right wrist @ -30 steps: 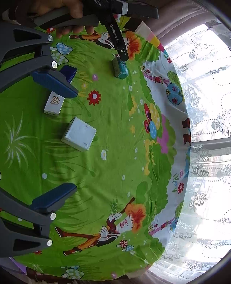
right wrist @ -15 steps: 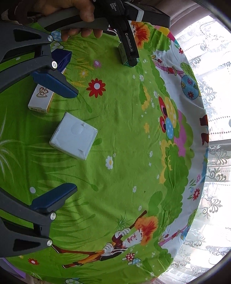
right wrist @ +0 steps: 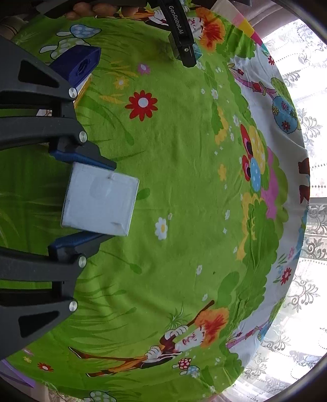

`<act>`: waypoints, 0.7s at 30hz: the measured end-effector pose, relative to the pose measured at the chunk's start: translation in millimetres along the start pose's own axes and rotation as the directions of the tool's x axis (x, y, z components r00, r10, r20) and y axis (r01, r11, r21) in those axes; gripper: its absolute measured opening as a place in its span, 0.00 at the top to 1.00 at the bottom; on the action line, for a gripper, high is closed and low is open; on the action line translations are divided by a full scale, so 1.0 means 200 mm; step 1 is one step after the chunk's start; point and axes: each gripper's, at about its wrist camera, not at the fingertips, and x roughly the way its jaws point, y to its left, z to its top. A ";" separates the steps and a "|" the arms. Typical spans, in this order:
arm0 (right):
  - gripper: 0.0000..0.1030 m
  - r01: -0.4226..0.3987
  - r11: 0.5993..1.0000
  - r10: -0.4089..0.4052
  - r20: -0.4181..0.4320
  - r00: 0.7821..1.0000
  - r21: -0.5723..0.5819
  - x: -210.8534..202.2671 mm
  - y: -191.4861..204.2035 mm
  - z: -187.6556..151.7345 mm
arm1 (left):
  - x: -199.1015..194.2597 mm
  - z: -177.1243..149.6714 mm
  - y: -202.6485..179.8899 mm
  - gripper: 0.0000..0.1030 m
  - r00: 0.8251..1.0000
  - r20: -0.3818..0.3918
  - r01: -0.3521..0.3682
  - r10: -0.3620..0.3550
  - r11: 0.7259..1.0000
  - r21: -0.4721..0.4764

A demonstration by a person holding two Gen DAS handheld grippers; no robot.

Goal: Organize rigid objects
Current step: 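Grasp the white cube box with the right gripper while the left holds the tissue pack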

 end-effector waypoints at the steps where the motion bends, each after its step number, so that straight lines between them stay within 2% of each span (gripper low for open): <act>1: 0.59 -0.011 1.000 0.011 0.004 1.000 0.001 -0.02 0.00 -0.01 | -0.04 -0.01 -0.01 0.27 1.000 0.008 0.004 -0.004 1.000 0.003; 13: 0.60 -0.048 0.999 0.046 0.145 0.988 0.008 -0.52 -0.13 -0.19 | -0.55 -0.22 -0.15 0.27 0.991 0.094 0.086 -0.091 0.995 0.058; 21: 0.60 -0.058 0.997 0.045 0.223 0.974 0.049 -0.89 -0.34 -0.45 | -0.86 -0.45 -0.36 0.27 0.974 0.109 0.184 -0.200 0.972 0.144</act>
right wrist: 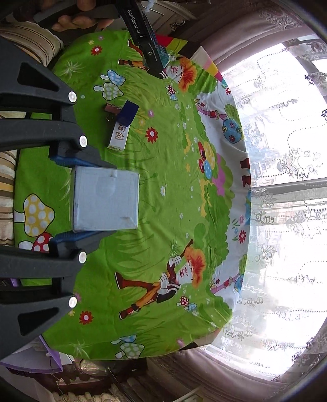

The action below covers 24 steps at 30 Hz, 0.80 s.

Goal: Organize rigid objects
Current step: 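Carry both items over the purple box and open both grippers to drop them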

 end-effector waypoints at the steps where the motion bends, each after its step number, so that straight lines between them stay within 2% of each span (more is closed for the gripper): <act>1: 0.60 0.001 1.000 -0.001 0.009 1.000 0.011 -0.05 -0.04 -0.03 | -0.03 -0.02 -0.05 0.27 1.000 0.000 0.014 -0.014 1.000 0.018; 8: 0.60 0.051 0.995 -0.056 0.052 0.997 0.090 -0.35 -0.32 -0.25 | -0.16 -0.16 -0.39 0.27 0.993 -0.027 0.114 -0.112 0.986 0.120; 12: 0.60 0.096 0.984 -0.106 0.059 0.993 0.148 -0.47 -0.51 -0.41 | -0.19 -0.29 -0.63 0.27 0.979 -0.080 0.198 -0.186 0.962 0.188; 16: 0.60 0.144 0.968 -0.157 0.050 0.986 0.205 -0.56 -0.68 -0.57 | -0.21 -0.42 -0.88 0.27 0.960 -0.143 0.270 -0.239 0.924 0.271; 24: 0.60 0.259 0.921 -0.277 0.024 0.960 0.291 -0.68 -0.97 -0.84 | -0.21 -0.62 -1.33 0.27 0.936 -0.233 0.342 -0.263 0.831 0.439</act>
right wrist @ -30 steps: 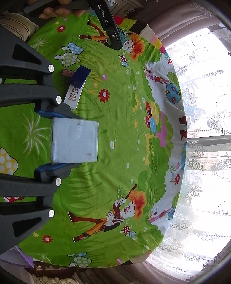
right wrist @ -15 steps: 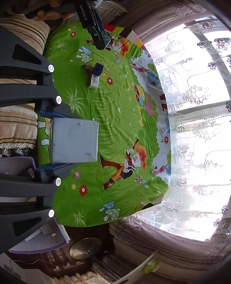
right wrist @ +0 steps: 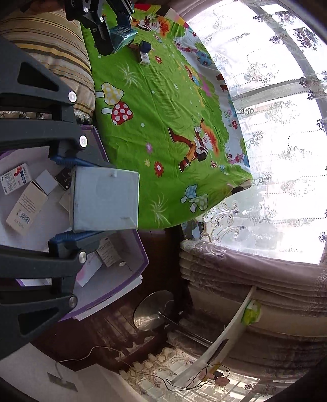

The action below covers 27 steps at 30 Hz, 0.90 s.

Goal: Organize rigid objects
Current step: 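Carry both items over the purple box and open both grippers to drop them, then move both grippers back toward the navy box with pink binder clip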

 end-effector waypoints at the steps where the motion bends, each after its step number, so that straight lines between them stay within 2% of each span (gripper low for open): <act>1: 0.60 0.007 1.000 -0.007 -0.002 1.000 0.010 0.00 -0.04 -0.02 | 0.02 0.01 -0.04 0.27 1.000 -0.008 0.008 -0.008 1.000 0.014; 8: 0.60 0.050 0.996 -0.050 -0.003 0.999 0.070 -0.01 -0.23 -0.09 | 0.14 0.08 -0.31 0.26 0.997 -0.060 0.063 -0.056 0.992 0.109; 13: 0.60 0.068 0.994 -0.067 -0.012 0.998 0.091 0.01 -0.30 -0.11 | 0.25 0.09 -0.44 0.25 0.991 -0.112 0.092 -0.075 0.984 0.153; 16: 0.59 0.083 0.992 -0.082 -0.018 0.997 0.098 0.03 -0.33 -0.12 | 0.29 0.09 -0.48 0.13 0.987 -0.130 0.119 -0.100 0.981 0.154; 23: 0.50 0.026 0.992 -0.020 -0.051 0.998 0.125 0.06 -0.32 -0.14 | 0.25 0.07 -0.43 0.10 0.985 -0.137 0.124 -0.105 0.982 0.141; 27: 0.48 -0.017 0.993 0.023 -0.044 0.999 0.115 0.04 -0.24 -0.13 | 0.18 0.04 -0.32 0.10 0.994 -0.100 0.068 -0.054 0.986 0.150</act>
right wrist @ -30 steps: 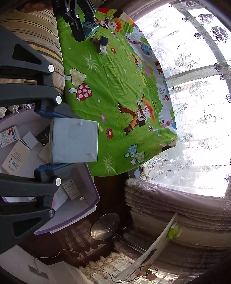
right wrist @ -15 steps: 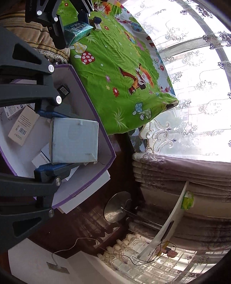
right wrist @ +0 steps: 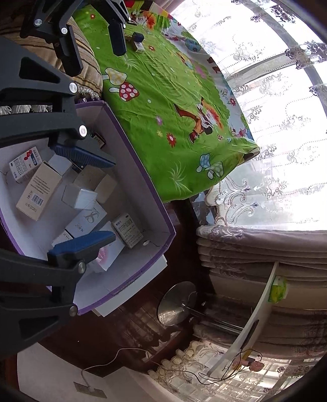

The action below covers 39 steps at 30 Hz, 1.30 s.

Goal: Organize rigid objects
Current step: 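Move both grippers back toward the navy box with pink binder clip, then lower the left gripper and grasp the pink binder clip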

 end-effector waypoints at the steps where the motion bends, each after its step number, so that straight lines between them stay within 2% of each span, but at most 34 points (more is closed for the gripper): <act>1: 0.47 -0.010 1.000 0.010 0.001 1.000 -0.006 -0.01 0.03 0.00 | -0.02 -0.02 0.03 0.10 1.000 0.008 -0.012 0.012 1.000 -0.003; 7: 0.47 -0.074 0.995 0.076 0.022 0.997 -0.066 -0.08 0.23 0.08 | -0.19 -0.14 0.33 0.10 0.992 0.073 -0.095 0.103 0.990 -0.102; 11: 0.43 -0.129 0.985 0.135 0.042 0.990 -0.111 -0.14 0.40 0.15 | -0.33 -0.24 0.60 0.10 0.977 0.116 -0.149 0.177 0.965 -0.214; 14: 0.39 -0.156 0.974 0.167 0.053 0.985 -0.163 -0.17 0.56 0.21 | -0.42 -0.34 0.84 0.10 0.961 0.131 -0.191 0.243 0.927 -0.322; 17: 0.37 -0.196 0.953 0.212 0.047 0.976 -0.231 -0.17 0.75 0.25 | -0.49 -0.46 1.07 0.10 0.946 0.118 -0.225 0.302 0.874 -0.431; 21: 0.37 -0.258 0.921 0.272 0.010 0.962 -0.291 -0.12 1.01 0.29 | -0.54 -0.62 1.34 0.20 0.932 0.082 -0.257 0.354 0.802 -0.539; 27: 0.37 -0.326 0.889 0.320 -0.071 0.945 -0.321 0.01 1.35 0.36 | -0.52 -0.75 1.59 0.32 0.928 0.019 -0.284 0.373 0.738 -0.613; 30: 0.37 -0.348 0.882 0.337 -0.090 0.937 -0.316 0.07 1.52 0.41 | -0.47 -0.75 1.66 0.40 0.929 -0.004 -0.295 0.369 0.737 -0.607; 32: 0.37 -0.359 0.878 0.350 -0.086 0.933 -0.316 0.11 1.62 0.44 | -0.42 -0.73 1.69 0.45 0.933 -0.021 -0.301 0.358 0.750 -0.589; 34: 0.36 -0.347 0.873 0.338 -0.088 0.937 -0.342 0.17 1.73 0.46 | -0.37 -0.71 1.70 0.48 0.939 -0.033 -0.300 0.342 0.767 -0.567; 39: 0.36 -0.345 0.854 0.311 -0.149 0.939 -0.388 0.36 1.90 0.41 | -0.23 -0.68 1.74 0.54 0.950 -0.048 -0.286 0.310 0.794 -0.537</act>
